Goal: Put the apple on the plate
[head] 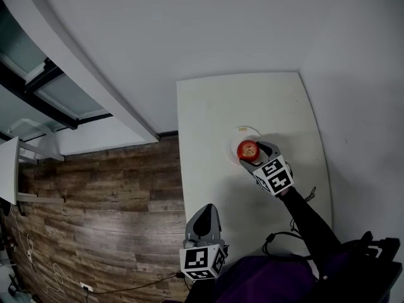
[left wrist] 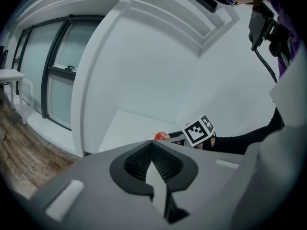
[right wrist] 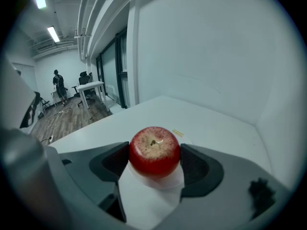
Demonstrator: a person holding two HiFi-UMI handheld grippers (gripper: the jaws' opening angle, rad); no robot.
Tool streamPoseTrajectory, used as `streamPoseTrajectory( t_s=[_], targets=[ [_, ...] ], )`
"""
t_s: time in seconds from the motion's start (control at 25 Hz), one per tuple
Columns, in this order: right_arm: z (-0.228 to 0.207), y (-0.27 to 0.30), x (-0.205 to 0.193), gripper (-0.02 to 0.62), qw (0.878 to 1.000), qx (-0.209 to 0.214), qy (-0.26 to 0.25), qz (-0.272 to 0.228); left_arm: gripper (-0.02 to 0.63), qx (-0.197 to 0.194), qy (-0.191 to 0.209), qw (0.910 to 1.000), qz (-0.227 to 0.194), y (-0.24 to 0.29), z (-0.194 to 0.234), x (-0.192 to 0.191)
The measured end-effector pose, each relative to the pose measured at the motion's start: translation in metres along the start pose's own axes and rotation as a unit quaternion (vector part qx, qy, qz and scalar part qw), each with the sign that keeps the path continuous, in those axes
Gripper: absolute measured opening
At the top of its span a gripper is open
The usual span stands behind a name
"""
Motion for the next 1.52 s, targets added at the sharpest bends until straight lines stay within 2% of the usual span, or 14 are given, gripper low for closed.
streamPoseTrajectory(
  t_s=[0.44,0.84,1.24,1.52],
  targets=[
    [0.001,0.003,0.000,0.331,1.000,0.002,-0.024,0.001,0.005,-0.009,0.001,1.0000,0.002,0.004,-0.004,-0.001],
    [0.003,-0.005,0.012,0.333,0.999,0.015,-0.027,-0.020,0.005,-0.010,0.004,0.9999,0.000,0.004,-0.006,0.000],
    [0.009,-0.042,0.028,0.331,0.998,-0.004,-0.016,-0.063,0.005,-0.026,0.012,0.9995,-0.010,0.004,-0.016,0.004],
    [0.031,-0.084,0.027,0.330,0.994,-0.027,0.011,-0.108,0.005,-0.029,0.010,0.9992,-0.027,0.000,-0.023,0.010]
  ],
)
Point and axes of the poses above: the fingertips, and each gripper's own axes: y forward along the fingers, z to its left, x out of its top, the point moved 5 cm from there along -y, backward along the fingers, and after that the axes turned 9 degrees about x, right-handed, at the moved point
